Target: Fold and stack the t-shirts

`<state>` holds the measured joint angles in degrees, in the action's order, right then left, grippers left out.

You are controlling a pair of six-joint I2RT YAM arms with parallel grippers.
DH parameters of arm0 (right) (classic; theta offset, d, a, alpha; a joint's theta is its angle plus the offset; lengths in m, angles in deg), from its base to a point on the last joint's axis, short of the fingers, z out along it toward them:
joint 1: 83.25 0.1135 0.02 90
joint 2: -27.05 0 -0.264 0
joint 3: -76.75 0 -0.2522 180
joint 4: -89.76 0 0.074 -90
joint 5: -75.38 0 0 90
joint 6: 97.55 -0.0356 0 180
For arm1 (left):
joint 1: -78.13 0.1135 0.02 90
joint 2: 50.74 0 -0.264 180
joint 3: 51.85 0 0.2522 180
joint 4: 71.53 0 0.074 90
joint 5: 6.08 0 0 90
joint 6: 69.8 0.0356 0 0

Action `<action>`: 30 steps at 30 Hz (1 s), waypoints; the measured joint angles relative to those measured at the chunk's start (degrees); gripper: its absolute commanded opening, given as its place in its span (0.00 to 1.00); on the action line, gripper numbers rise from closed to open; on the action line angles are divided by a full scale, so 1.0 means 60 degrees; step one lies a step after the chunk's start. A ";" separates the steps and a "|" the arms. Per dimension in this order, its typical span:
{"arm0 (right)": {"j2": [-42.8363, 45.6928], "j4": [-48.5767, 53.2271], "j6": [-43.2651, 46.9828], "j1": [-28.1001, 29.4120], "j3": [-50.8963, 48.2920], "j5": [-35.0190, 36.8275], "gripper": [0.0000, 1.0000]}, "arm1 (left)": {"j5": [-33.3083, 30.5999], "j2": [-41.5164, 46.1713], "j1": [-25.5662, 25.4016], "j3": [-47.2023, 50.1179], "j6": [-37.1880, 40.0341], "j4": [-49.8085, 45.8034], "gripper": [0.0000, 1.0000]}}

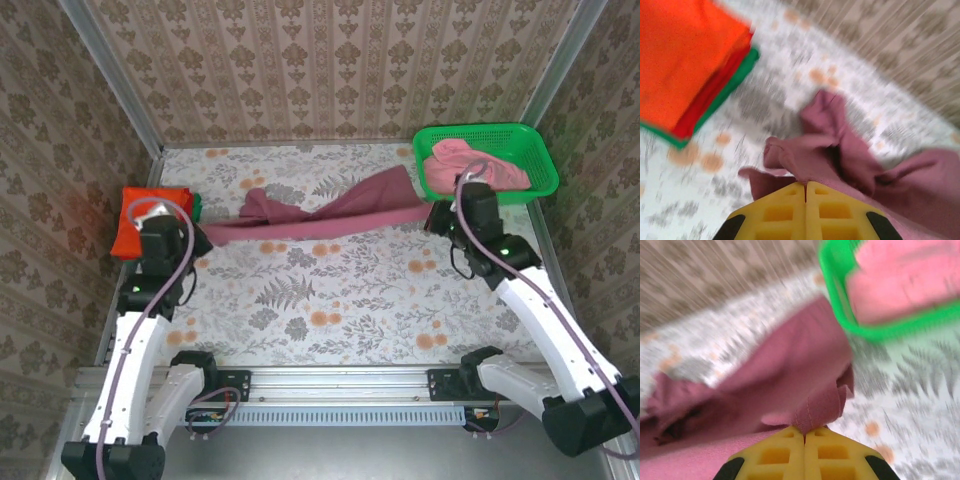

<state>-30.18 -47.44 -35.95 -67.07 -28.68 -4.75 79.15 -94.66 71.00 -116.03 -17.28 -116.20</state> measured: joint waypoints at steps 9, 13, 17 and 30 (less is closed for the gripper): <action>-0.0033 0.0539 0.1322 -0.0029 0.4626 -0.0361 0.00 | -0.0073 -0.1392 0.0204 -0.5198 0.1428 -0.0372 0.00; -0.0608 0.0816 0.1803 -0.0029 0.6550 -0.0594 0.00 | -0.0033 -0.2047 0.0208 -0.6954 0.1894 -0.0583 0.00; -0.1337 0.0954 0.2193 -0.0029 0.7865 -0.0714 0.00 | -0.0029 -0.2783 0.0208 -0.8346 0.2306 -0.0637 0.00; -0.5271 0.0565 0.2925 -0.0667 0.9384 -0.0907 0.00 | 0.0597 -0.6502 0.0922 -1.0655 0.2550 -0.0379 0.00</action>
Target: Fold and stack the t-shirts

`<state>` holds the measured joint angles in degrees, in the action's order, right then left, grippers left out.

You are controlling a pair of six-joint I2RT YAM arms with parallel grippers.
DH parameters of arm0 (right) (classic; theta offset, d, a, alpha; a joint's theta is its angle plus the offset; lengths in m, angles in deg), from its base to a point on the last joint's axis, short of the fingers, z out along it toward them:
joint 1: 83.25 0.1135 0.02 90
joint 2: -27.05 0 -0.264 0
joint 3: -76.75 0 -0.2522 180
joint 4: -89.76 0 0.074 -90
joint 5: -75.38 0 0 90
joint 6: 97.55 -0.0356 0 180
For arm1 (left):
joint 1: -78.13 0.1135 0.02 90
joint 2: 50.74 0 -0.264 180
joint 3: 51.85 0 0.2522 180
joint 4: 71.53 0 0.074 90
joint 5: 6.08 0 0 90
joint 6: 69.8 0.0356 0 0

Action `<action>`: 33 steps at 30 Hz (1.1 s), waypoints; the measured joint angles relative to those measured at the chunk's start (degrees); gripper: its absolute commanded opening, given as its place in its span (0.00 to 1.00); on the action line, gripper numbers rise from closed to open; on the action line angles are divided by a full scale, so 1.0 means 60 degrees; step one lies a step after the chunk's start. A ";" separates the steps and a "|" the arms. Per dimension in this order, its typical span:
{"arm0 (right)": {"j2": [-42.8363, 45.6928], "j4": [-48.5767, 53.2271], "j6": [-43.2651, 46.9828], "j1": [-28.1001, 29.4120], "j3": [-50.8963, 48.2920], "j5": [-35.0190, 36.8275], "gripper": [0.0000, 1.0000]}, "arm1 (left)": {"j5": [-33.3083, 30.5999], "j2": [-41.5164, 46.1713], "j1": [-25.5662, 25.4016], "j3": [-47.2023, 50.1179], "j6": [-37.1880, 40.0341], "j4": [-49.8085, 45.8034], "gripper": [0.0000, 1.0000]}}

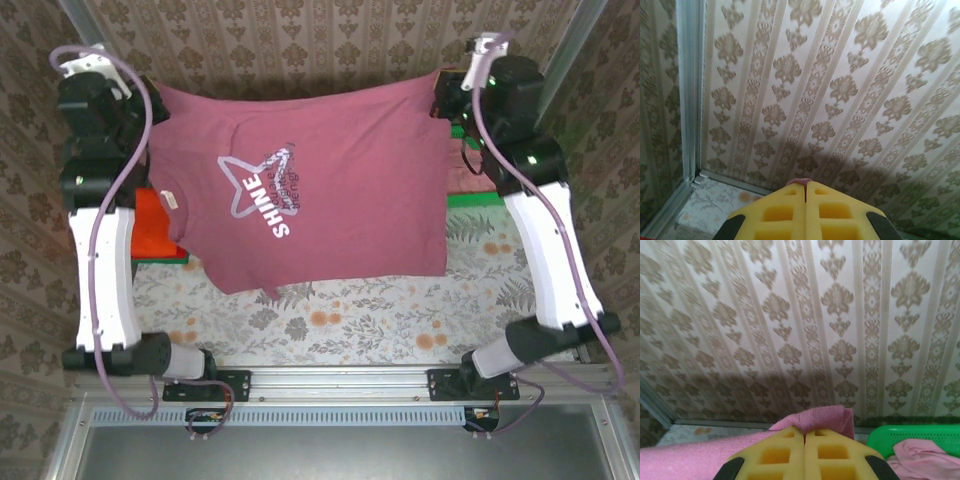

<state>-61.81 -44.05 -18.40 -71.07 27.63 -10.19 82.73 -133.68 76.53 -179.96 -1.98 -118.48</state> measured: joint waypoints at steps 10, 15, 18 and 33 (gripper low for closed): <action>-0.3861 0.0375 -0.0648 -0.0448 0.4940 -0.0794 0.00 | 0.0863 -0.3989 0.0565 -0.5614 -0.0226 -0.0951 0.00; -0.4164 0.0408 -0.1060 -0.0685 0.6666 -0.1147 0.00 | 0.1213 -0.3901 0.0914 -0.6645 -0.0459 -0.0991 0.00; -0.3741 0.0419 -0.1198 -0.0845 0.6349 -0.1264 0.00 | 0.1322 -0.2747 0.0947 -0.5162 -0.0528 -0.0568 0.00; 0.1854 -0.2138 -0.2827 -0.0936 -0.9890 -0.2007 0.00 | 0.2095 0.2805 0.0841 1.0400 -0.2488 0.1486 0.00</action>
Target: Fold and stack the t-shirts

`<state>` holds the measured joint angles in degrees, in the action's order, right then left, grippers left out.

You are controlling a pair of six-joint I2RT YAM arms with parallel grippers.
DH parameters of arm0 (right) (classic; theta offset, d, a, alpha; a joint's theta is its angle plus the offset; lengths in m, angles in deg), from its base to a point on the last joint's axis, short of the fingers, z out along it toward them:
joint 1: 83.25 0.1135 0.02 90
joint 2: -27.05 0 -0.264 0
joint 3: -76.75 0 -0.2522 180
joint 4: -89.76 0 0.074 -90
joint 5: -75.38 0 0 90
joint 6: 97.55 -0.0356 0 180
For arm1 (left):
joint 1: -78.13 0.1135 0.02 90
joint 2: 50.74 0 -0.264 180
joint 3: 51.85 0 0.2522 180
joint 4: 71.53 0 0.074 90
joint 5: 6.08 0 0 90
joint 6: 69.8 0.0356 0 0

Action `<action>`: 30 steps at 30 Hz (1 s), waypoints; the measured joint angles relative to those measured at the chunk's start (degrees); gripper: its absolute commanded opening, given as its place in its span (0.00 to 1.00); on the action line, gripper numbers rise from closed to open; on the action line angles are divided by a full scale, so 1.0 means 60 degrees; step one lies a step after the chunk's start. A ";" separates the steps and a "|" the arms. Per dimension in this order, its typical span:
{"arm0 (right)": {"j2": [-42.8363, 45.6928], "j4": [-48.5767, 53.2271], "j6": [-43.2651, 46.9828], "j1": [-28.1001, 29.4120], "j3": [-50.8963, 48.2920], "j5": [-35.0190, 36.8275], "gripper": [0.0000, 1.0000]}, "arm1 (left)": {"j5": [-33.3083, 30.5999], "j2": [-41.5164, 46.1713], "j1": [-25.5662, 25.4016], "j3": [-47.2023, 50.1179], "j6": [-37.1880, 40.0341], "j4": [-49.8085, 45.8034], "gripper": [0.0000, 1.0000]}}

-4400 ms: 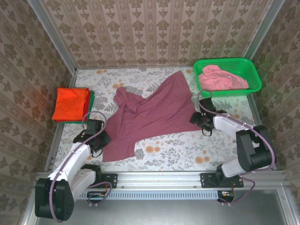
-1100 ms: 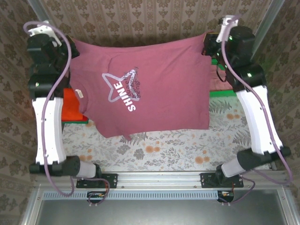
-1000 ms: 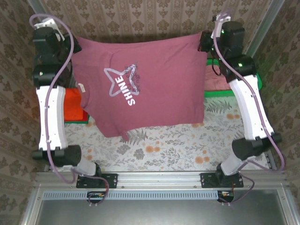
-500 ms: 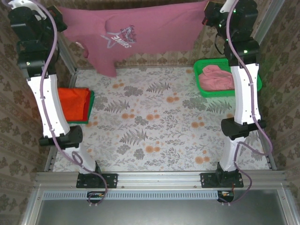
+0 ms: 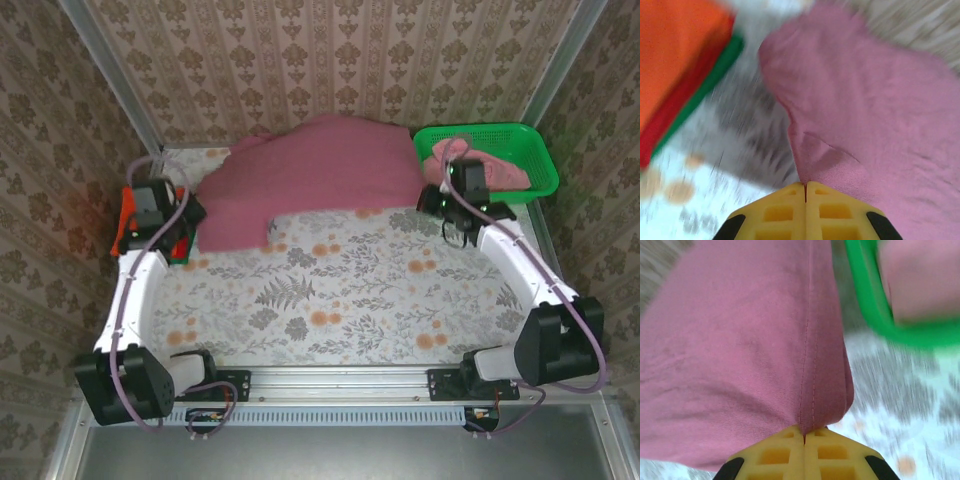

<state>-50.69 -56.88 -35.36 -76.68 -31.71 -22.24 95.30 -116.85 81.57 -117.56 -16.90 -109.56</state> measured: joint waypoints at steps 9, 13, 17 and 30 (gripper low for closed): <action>-0.0284 -0.0208 -0.0718 -0.0007 -0.2739 0.0138 0.00 | 0.0157 0.0280 -0.0004 0.2681 -0.0860 -0.0321 0.00; -0.0470 -0.0284 -0.0929 -0.0011 -0.3206 0.0266 0.00 | 0.0149 0.0652 -0.0004 0.3089 -0.1118 -0.0481 0.00; -0.0430 -0.0262 -0.1064 -0.0011 -0.3486 0.0331 0.00 | 0.0142 0.1078 -0.0004 0.3446 -0.1304 -0.0732 0.00; 0.1705 0.0973 -0.0783 -0.0015 -0.3566 0.0922 0.75 | -0.0164 0.2335 0.0127 0.3249 -0.1224 -0.2419 0.77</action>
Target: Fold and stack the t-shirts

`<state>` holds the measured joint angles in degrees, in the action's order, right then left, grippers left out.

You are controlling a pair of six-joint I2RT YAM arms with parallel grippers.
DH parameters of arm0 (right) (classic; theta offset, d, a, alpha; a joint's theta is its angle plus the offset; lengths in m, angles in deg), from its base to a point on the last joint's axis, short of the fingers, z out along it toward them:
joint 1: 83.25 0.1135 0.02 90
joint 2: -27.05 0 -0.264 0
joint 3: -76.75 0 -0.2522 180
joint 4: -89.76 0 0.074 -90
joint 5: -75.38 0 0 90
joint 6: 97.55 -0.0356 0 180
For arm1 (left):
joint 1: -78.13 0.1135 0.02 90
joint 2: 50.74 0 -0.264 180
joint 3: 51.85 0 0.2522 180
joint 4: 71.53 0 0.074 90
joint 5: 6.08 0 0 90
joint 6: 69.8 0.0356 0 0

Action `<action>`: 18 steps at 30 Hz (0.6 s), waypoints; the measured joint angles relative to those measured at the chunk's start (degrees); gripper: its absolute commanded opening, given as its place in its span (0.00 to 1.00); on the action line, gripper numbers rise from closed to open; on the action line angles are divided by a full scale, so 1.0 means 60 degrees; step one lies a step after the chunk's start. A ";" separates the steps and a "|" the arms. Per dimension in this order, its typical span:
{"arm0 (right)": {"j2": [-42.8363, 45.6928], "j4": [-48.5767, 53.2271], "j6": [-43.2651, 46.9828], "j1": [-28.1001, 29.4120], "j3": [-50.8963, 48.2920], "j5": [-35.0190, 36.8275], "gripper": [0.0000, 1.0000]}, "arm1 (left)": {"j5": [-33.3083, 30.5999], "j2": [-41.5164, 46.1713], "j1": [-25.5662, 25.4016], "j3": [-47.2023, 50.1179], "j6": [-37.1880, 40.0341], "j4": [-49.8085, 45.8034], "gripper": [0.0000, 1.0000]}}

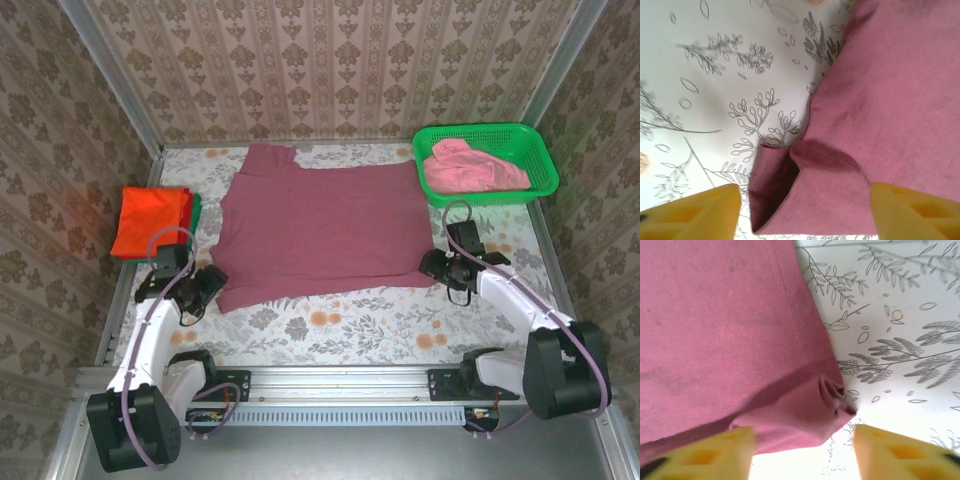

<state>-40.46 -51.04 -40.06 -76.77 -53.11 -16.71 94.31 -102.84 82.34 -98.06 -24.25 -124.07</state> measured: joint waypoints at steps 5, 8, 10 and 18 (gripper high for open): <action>-0.0310 0.0219 0.0630 0.0419 0.1246 0.0550 0.81 | -0.0313 -0.1242 -0.0379 -0.1698 0.0415 0.0302 0.83; -0.1555 -0.0157 0.0798 0.0991 0.2299 0.0743 0.81 | -0.0379 -0.3104 -0.1341 -0.2856 0.0514 0.1166 0.88; -0.2605 -0.0586 0.0823 0.1392 0.2878 0.0790 0.81 | -0.0321 -0.4422 -0.1861 -0.3566 0.0557 0.1676 0.89; -0.5668 -0.1577 0.0521 0.1891 0.3993 0.0667 0.78 | -0.0018 -0.7599 -0.2350 -0.4623 0.0433 0.3126 0.90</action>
<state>-74.47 -60.51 -36.93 -65.43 -29.16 -12.71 94.21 -148.43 68.24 -125.80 -21.65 -105.32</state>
